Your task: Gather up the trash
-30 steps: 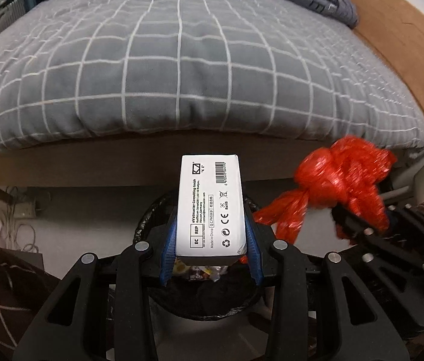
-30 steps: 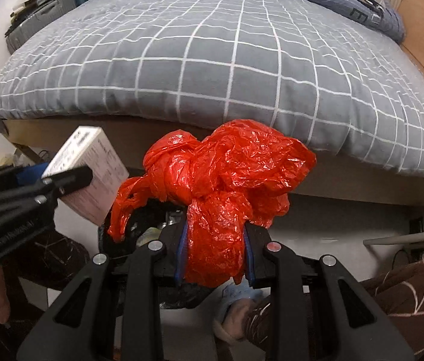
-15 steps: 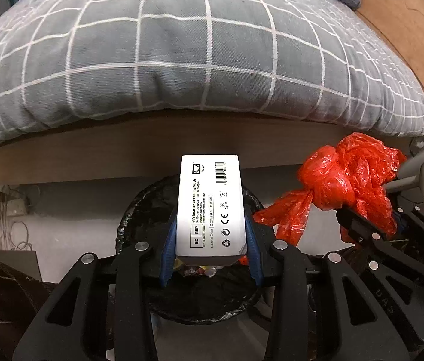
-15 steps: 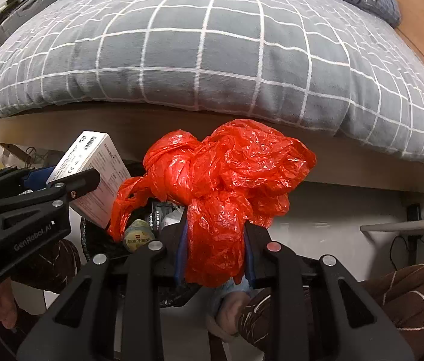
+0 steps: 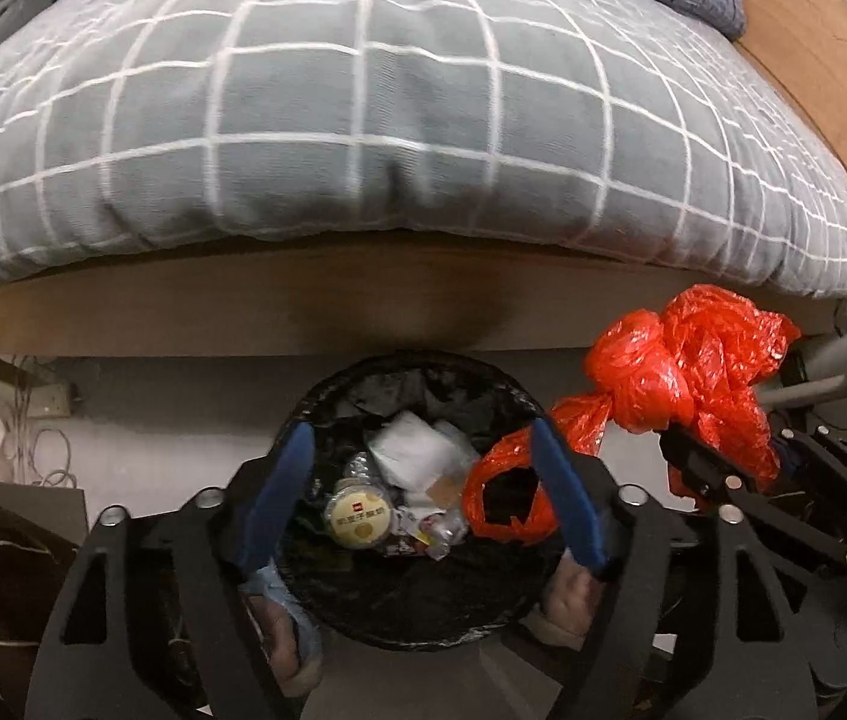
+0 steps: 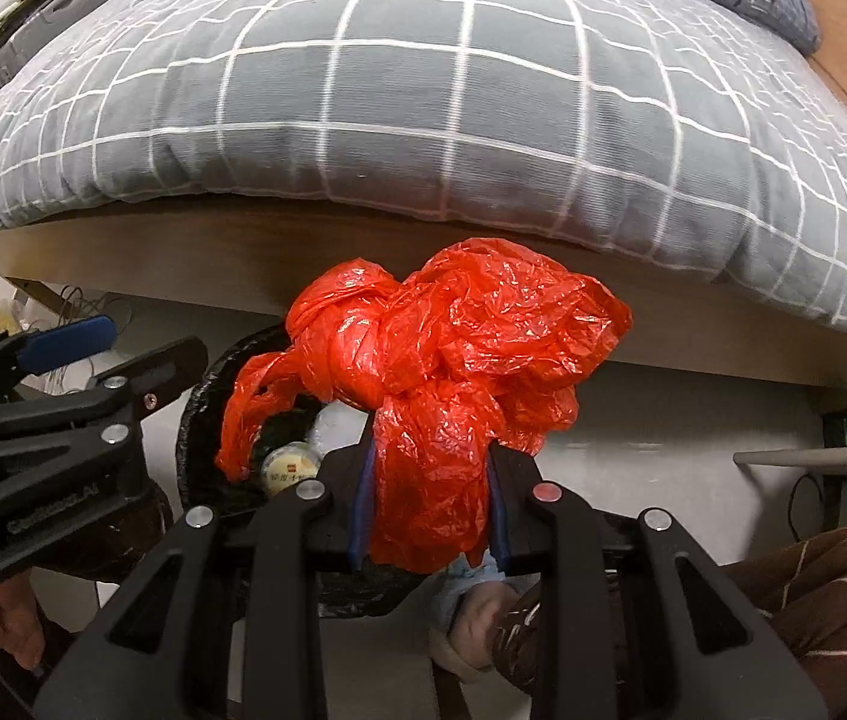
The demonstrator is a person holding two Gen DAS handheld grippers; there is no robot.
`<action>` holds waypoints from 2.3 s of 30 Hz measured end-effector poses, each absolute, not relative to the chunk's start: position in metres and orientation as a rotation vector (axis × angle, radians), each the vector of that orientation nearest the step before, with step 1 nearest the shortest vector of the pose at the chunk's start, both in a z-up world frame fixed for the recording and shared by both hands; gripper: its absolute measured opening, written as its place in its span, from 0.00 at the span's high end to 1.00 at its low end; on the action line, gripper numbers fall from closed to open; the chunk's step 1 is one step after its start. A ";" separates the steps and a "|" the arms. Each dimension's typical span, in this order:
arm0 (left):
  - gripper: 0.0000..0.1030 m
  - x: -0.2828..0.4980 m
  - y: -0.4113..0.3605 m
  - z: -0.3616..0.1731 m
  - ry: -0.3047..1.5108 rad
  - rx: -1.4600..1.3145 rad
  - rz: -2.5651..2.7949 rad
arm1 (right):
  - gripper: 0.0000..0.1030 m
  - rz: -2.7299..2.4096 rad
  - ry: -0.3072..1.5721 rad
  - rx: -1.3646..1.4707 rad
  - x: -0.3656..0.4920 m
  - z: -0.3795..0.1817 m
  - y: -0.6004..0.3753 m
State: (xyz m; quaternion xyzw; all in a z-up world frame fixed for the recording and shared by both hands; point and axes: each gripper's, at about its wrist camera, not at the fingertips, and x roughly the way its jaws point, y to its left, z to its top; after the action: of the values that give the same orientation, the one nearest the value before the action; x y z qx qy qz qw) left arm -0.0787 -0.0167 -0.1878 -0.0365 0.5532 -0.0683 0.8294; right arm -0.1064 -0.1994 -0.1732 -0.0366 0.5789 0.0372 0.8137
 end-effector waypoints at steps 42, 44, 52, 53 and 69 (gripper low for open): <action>0.06 -0.090 0.044 -0.142 1.078 -0.099 -0.041 | 0.09 0.083 1.110 -0.081 -0.117 -0.122 -0.176; 0.06 -0.091 0.041 -0.126 1.041 -0.094 -0.057 | 0.07 0.064 1.073 -0.065 -0.121 -0.106 -0.188; 0.06 -0.104 0.034 -0.072 0.959 -0.076 -0.074 | 0.07 0.007 0.934 -0.032 -0.139 -0.036 -0.214; 0.06 -0.106 0.033 -0.066 0.950 -0.071 -0.076 | 0.07 0.001 0.920 -0.031 -0.141 -0.030 -0.213; 0.06 -0.155 0.027 0.009 0.836 -0.022 -0.081 | 0.07 0.020 0.818 -0.004 -0.184 0.035 -0.213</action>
State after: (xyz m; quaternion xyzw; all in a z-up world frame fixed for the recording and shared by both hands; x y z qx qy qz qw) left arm -0.1554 0.0271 0.0088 -0.0107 0.4058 -0.0392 0.9131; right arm -0.1844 -0.2134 0.0351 -0.0021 0.3976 0.0095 0.9175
